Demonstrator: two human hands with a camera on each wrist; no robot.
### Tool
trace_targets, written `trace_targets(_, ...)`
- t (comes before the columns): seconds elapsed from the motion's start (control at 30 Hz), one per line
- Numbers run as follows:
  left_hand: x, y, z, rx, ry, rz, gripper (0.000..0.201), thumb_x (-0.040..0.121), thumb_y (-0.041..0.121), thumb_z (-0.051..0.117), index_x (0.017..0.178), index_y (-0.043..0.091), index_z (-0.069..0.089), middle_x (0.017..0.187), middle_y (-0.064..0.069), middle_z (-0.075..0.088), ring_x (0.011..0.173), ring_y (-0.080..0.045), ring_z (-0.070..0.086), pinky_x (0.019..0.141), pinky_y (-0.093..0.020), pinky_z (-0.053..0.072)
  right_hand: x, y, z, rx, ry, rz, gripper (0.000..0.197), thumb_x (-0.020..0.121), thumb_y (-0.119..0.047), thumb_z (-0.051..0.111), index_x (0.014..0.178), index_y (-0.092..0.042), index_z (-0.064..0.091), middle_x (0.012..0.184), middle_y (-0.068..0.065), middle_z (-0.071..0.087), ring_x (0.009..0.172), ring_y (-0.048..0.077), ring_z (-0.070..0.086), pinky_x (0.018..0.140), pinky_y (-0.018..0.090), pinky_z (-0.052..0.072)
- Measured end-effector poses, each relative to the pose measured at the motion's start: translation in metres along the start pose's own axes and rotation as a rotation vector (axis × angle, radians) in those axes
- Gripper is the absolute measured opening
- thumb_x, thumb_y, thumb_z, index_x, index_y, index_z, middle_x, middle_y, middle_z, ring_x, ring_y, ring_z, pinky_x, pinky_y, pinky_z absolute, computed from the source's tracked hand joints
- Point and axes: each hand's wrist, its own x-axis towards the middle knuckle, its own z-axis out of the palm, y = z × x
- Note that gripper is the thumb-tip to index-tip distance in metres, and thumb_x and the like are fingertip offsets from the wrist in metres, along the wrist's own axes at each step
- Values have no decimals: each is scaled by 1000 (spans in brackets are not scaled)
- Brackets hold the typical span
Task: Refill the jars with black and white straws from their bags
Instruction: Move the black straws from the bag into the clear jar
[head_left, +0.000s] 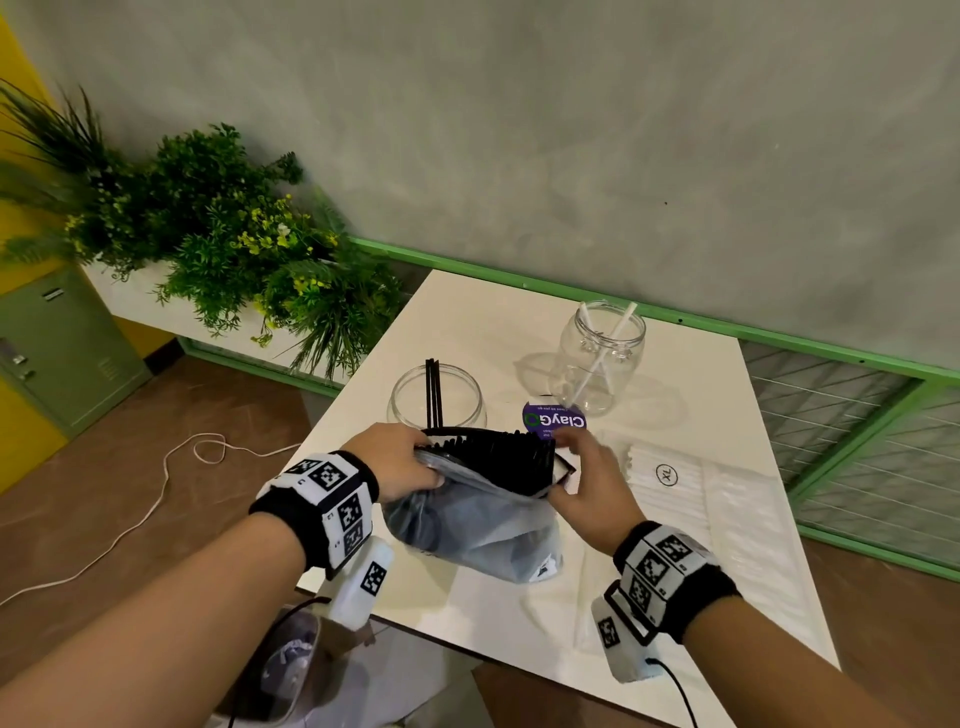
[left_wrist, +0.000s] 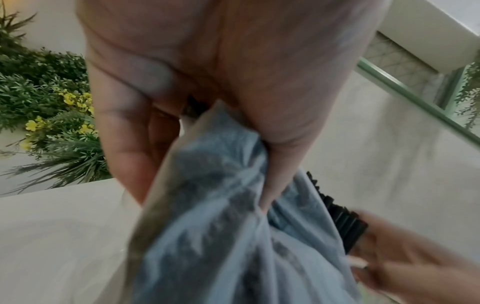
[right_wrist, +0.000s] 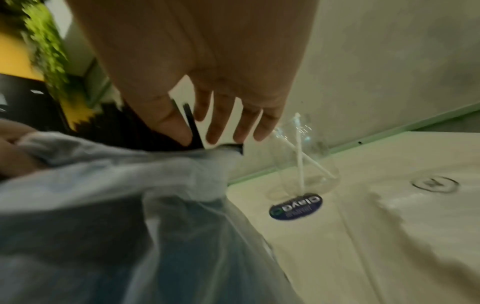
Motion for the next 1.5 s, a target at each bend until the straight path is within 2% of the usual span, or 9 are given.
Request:
trace_targets(0.17,0,3,1,75,-4,40,38,76,36,67,113,25,64,112,-2,66,105,-22,58,89,-30,47,23,-31,2,-154,-190,-226,79,77,-41,69,144,-25,31,141,0,37,129,14,35,109,27,28)
trace_targets(0.37,1,5,-1,-6,124,47,47,81,33,66,126,22,59,124,-3,62,115,-22,55,95,-28,44,29,-26,8,-216,-37,-348,41,84,-35,68,118,-12,61,103,6,55,93,20,52,81,26,43)
trace_targets(0.53,-4,4,6,-36,147,42,40,73,45,71,110,29,66,108,1,67,102,-20,60,83,-25,46,21,-6,-6,-431,111,-358,43,82,-55,51,94,-17,68,85,-1,61,84,20,51,73,31,48)
trace_targets(0.73,-4,6,6,-51,84,54,43,74,45,73,112,27,66,112,1,66,105,-18,59,89,-26,46,15,-1,-16,-400,28,-209,48,82,-57,58,112,-19,58,112,-2,53,87,21,58,67,33,51)
trace_targets(0.9,-2,10,4,8,42,61,42,74,43,73,113,26,66,113,-1,66,106,-20,59,89,-27,46,24,-18,-10,-406,-136,-244,67,77,-71,46,117,-18,58,106,0,54,100,20,48,92,36,42)
trace_targets(1.1,-6,12,2,-127,103,89,46,77,28,75,121,21,63,120,-3,64,112,-19,57,94,-24,43,26,-39,7,-209,-163,-249,57,83,-34,70,130,-11,46,121,6,50,104,14,48,92,21,38)
trace_targets(1.3,-10,8,5,-348,-130,47,61,79,9,67,136,16,48,129,-2,57,117,-15,53,96,-21,38,26,-44,19,-391,-208,-413,63,82,-53,47,137,-23,45,125,3,56,109,26,48,96,38,41)
trace_targets(1.4,-13,14,1,-547,-217,-45,72,66,21,60,136,16,45,124,-5,56,113,-17,52,91,-25,40,30,-46,26,-399,-231,-419,58,83,-48,40,132,-19,52,122,6,56,102,29,50,92,38,42)
trace_targets(1.5,-18,19,-1,-783,-244,-154,30,87,28,54,113,15,59,106,-11,64,95,-23,58,79,-29,43,33,-41,26,-422,-199,-397,53,85,-48,37,120,-15,60,107,9,58,91,32,50,86,41,43)
